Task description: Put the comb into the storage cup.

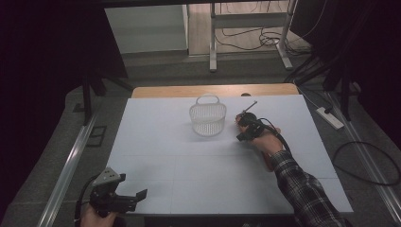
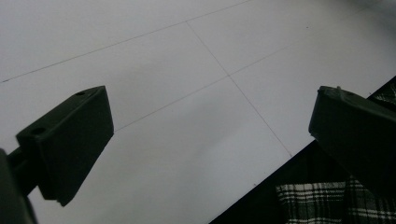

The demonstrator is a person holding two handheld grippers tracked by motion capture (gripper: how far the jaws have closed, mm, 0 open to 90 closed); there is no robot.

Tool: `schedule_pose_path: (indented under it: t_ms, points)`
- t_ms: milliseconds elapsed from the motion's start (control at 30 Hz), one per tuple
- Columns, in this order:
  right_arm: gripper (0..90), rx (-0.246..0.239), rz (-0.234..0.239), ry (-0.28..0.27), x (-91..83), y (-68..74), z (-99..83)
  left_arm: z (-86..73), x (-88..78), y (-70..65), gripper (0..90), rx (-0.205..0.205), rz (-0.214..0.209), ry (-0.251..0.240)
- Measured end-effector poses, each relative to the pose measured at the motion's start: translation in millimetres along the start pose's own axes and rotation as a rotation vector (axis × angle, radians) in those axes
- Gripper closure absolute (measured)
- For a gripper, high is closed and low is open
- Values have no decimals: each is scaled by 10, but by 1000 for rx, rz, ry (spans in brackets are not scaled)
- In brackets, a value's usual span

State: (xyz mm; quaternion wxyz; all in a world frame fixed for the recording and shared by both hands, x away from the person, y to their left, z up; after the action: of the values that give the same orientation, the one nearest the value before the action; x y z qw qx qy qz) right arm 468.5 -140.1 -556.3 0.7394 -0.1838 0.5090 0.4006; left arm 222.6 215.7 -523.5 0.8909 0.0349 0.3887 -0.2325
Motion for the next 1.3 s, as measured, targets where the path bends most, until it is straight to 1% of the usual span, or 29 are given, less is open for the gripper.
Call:
schedule_pose_path:
  t_ms: [167, 367, 467, 600, 833, 867, 900, 967, 1067, 1100, 1133, 1233, 1300]
  points:
    - [895, -4, -2, 6, -21, 19, -68, 2, 3, -3, 8, 6, 2, 3]
    - [894, -6, 3, 5, -10, 44, -85, 5, 7, -2, 7, 7, 3, 4]
    - [885, -10, 20, -16, -41, 83, -59, 4, 6, 0, 8, 5, 1, 4]
    - [855, -16, 19, -39, -93, 118, -34, 5, 6, -1, 7, 7, 2, 5]
    - [703, -21, -25, -79, -208, 160, -15, 5, 8, -1, 8, 6, 3, 6]
    - [703, -21, -25, -79, -208, 160, -15, 5, 8, -1, 8, 6, 3, 6]
    - [683, -20, -29, -83, -223, 165, -15, 5, 8, 0, 8, 6, 3, 6]
    - [609, -11, -42, -102, -287, 181, -18, 5, 8, -1, 8, 6, 3, 6]
    - [563, -10, -54, -113, -330, 183, -33, 4, 8, -2, 8, 7, 3, 6]
    - [528, -6, -56, -119, -349, 182, -44, 5, 8, -2, 8, 6, 3, 6]
    - [513, 0, -57, -121, -360, 182, -54, 5, 8, -1, 8, 6, 3, 6]
    - [443, 9, -80, -129, -408, 158, -99, 5, 8, -1, 8, 6, 3, 6]
    - [404, 18, -87, -135, -442, 143, -131, 5, 9, -1, 8, 6, 3, 6]
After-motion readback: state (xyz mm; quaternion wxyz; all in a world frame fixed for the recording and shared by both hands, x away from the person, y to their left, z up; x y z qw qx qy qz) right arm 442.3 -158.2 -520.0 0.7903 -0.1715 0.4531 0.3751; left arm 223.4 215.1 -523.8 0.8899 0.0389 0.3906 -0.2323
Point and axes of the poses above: each handheld gripper's, and its own axes: x roughly forward along the jaws, z roughly out of its top, y roughly to its left, the point moved 8 cm from there along x, roughly forward along the jaws, and after that the axes turned 6 degrees about z, right-handed, at the moved point
